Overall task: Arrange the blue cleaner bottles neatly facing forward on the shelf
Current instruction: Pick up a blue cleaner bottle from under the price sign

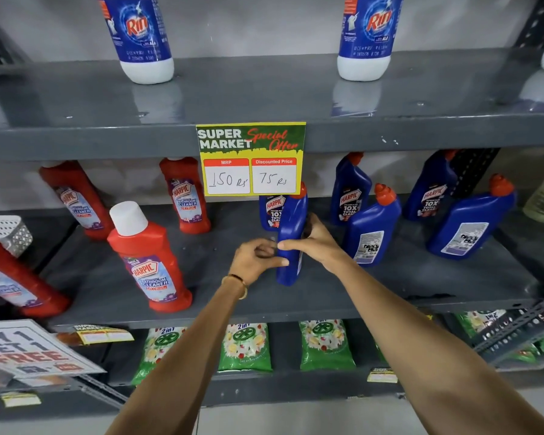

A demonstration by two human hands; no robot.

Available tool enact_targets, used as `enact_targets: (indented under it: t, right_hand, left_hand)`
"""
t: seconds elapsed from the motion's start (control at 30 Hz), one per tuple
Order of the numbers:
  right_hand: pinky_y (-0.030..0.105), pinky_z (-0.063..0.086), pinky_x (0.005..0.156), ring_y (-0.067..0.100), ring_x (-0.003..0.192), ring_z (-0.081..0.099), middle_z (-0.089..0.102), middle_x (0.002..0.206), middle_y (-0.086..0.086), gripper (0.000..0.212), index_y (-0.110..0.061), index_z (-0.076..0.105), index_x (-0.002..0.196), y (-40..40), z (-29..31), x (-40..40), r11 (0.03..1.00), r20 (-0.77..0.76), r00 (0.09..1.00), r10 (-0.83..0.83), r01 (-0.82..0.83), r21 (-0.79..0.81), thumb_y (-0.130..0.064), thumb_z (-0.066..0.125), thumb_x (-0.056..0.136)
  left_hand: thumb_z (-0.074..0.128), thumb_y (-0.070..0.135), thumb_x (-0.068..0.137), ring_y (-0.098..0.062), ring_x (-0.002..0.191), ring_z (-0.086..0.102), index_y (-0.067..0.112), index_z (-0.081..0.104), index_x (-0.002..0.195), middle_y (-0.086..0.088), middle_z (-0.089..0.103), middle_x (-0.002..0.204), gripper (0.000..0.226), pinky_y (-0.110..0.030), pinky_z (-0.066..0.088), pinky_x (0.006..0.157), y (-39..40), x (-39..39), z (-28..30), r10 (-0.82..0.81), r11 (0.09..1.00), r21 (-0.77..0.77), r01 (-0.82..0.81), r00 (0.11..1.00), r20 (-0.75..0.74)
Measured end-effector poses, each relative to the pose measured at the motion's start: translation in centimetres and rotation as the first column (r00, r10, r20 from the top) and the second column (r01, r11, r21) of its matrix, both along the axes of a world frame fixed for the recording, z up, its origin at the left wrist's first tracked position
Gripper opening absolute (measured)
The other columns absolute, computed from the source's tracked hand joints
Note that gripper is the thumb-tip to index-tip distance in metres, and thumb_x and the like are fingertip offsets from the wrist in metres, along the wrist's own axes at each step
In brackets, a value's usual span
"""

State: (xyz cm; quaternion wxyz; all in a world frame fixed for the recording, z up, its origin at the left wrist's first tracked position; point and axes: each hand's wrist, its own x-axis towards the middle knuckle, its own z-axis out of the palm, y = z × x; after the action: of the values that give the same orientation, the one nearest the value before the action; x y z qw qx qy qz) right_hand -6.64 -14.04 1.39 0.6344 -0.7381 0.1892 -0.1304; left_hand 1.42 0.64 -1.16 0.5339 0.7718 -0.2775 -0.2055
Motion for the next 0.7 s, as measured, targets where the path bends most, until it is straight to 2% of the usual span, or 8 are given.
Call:
enact_targets:
  t: [0.07,0.17,0.23,0.3,0.4,0.47,0.6,0.7]
  right_hand:
    - [0.027,0.050,0.083,0.016,0.103,0.063,0.066,0.106,-0.007,0.068,-0.024,0.051,0.113,-0.6,0.4,-0.5,0.993,0.010,0.996,0.094,-0.094,0.070,-0.014,0.084,0.053]
    - [0.025,0.053,0.080,0.017,0.101,0.065,0.070,0.101,-0.006,0.059,-0.023,0.057,0.112,-1.1,1.1,-1.2,0.954,0.016,0.969,0.246,-0.245,0.172,-0.004,0.078,0.061]
    - [0.025,0.054,0.078,0.016,0.099,0.066,0.071,0.103,-0.004,0.058,-0.021,0.058,0.115,-1.3,1.6,-1.5,0.925,0.023,0.947,0.321,-0.319,0.208,-0.001,0.074,0.063]
    - [0.026,0.055,0.079,0.018,0.100,0.066,0.069,0.107,0.002,0.058,-0.017,0.057,0.118,-1.3,1.8,-1.6,0.900,0.028,0.927,0.373,-0.369,0.232,0.001,0.072,0.065]
    - [0.038,0.051,0.094,0.029,0.109,0.060,0.062,0.117,0.015,0.061,-0.011,0.053,0.124,-1.1,1.7,-1.6,0.881,0.047,0.917,0.397,-0.394,0.263,0.002,0.069,0.067]
    - [0.041,0.047,0.097,0.029,0.110,0.058,0.061,0.117,0.014,0.060,-0.012,0.054,0.124,-1.2,1.5,-1.6,0.880,0.078,0.928,0.365,-0.371,0.295,0.002,0.067,0.067]
    - [0.027,0.054,0.087,0.017,0.105,0.064,0.069,0.110,0.002,0.051,-0.020,0.060,0.118,-2.0,1.4,-1.3,0.880,0.143,0.950,0.276,-0.310,0.360,0.007,0.062,0.075]
    - [0.023,0.055,0.081,0.014,0.104,0.065,0.071,0.107,-0.001,0.049,-0.024,0.063,0.112,-2.6,1.3,-1.2,0.923,0.102,0.970,0.221,-0.241,0.299,0.008,0.063,0.076]
  left_hand:
    - [0.077,0.001,0.067,-0.023,0.102,0.058,0.007,0.059,0.112,-0.013,0.062,0.107,0.049,-0.032,0.048,0.093,1.1,1.3,0.5,-0.113,0.994,-0.032,0.108,0.959,-0.259]
    - [0.068,-0.005,0.075,-0.023,0.123,0.048,0.011,0.048,0.126,-0.010,0.050,0.134,0.057,-0.040,0.039,0.108,1.6,2.2,1.0,-0.231,0.968,0.003,0.251,0.895,-0.381]
    - [0.060,-0.010,0.078,-0.021,0.120,0.050,0.010,0.043,0.132,-0.008,0.051,0.130,0.060,-0.034,0.044,0.104,1.3,1.9,1.2,-0.329,0.936,-0.056,0.347,0.808,-0.488]
    - [0.053,-0.015,0.081,-0.017,0.109,0.056,0.010,0.044,0.130,-0.005,0.057,0.118,0.056,-0.026,0.049,0.095,0.8,1.4,1.4,-0.422,0.898,-0.130,0.420,0.742,-0.520]
    - [0.050,-0.015,0.082,-0.015,0.104,0.059,0.012,0.048,0.125,-0.003,0.061,0.110,0.051,-0.026,0.048,0.095,0.5,1.0,1.4,-0.475,0.875,-0.187,0.447,0.717,-0.511]
    - [0.053,-0.014,0.081,-0.013,0.097,0.063,0.011,0.051,0.121,-0.003,0.062,0.106,0.047,-0.024,0.052,0.090,0.4,1.0,1.2,-0.434,0.900,-0.194,0.391,0.752,-0.497]
    - [0.070,-0.006,0.072,-0.015,0.090,0.062,0.006,0.052,0.118,0.002,0.063,0.095,0.051,-0.016,0.057,0.066,-0.3,1.1,0.9,-0.136,0.989,-0.103,0.102,0.897,-0.419]
    - [0.082,0.001,0.061,-0.019,0.086,0.061,0.008,0.052,0.105,0.001,0.062,0.090,0.055,-0.027,0.056,0.067,-0.8,1.2,0.3,0.059,0.998,-0.016,-0.066,0.960,-0.272]
